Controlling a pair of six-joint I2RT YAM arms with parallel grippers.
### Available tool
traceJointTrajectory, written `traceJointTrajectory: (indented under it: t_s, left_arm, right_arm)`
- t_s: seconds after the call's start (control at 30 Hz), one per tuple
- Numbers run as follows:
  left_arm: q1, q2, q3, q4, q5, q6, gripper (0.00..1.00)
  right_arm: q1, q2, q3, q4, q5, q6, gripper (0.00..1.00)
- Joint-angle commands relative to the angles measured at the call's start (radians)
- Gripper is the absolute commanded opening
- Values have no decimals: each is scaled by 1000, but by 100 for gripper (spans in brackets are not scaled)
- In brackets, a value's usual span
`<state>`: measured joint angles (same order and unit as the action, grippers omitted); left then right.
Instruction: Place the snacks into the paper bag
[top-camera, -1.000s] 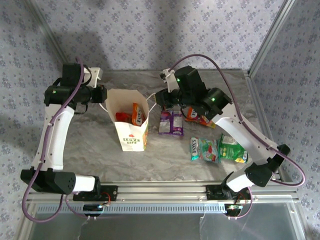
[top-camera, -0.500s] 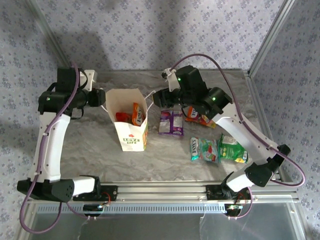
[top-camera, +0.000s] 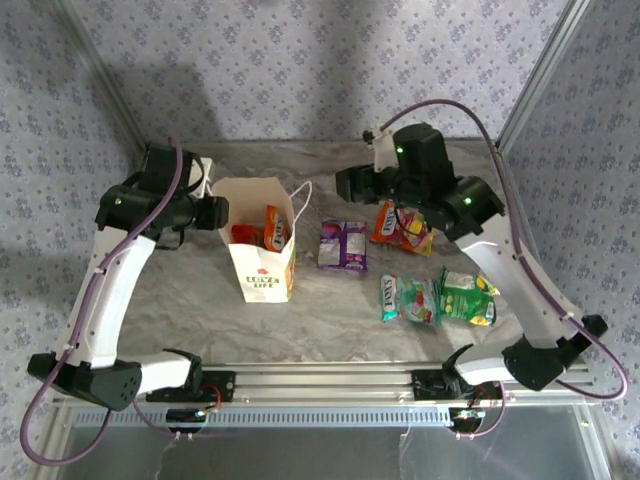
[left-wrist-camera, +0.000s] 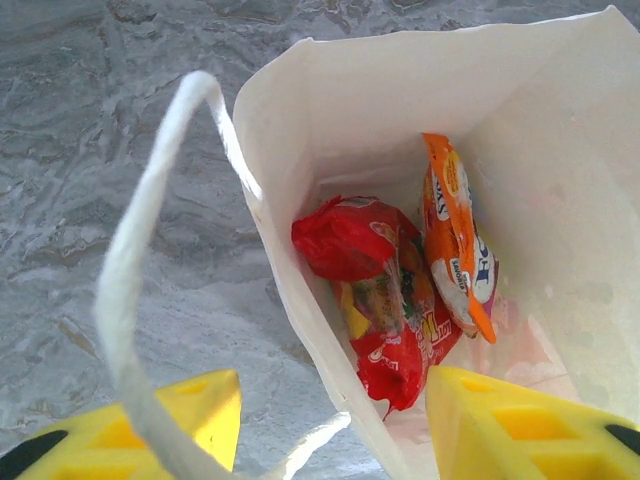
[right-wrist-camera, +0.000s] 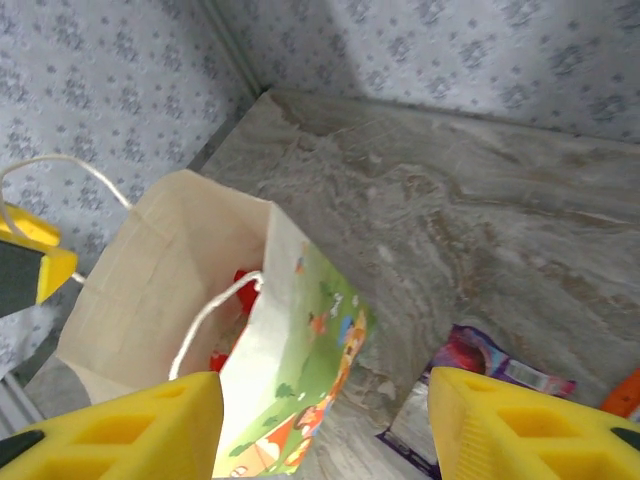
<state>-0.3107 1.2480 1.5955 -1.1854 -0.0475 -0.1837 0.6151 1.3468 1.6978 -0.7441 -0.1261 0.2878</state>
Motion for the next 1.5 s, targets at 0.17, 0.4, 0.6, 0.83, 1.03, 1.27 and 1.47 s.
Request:
traceJointTrajectory:
  t_s: [0.17,0.4,0.6,0.83,1.03,1.27,1.47]
  left_arm:
    - [-29,50,-14,-47,-134,-143,52]
    - [-47,83,-21,1,-115,-160,51]
    - [-47,118,-13,-24,-147,-179,45]
    - [-48,150,-18,-16,-127,-189,28]
    - [-49,150,-26,11,-76,-167,17]
    - [-47,147,-37,35,-38,-131,5]
    - [-47,133,-54,38,-29,-106,3]
  right_arm:
    - [-120,-100,-102,-15,-13,-16,62]
    - [-205,-105,-159,-12,-62,-17,62]
    - [-257,-103,-206,7,-101,-13,62]
    - [-298,-63,-223,0,-134,-19,62]
    - [-324,-29,-277,-3,-177,-49,63]
    - [-368,2,-354,-26,-197,-43,63]
    - [-409,10,-437,-42,-229,-10,64]
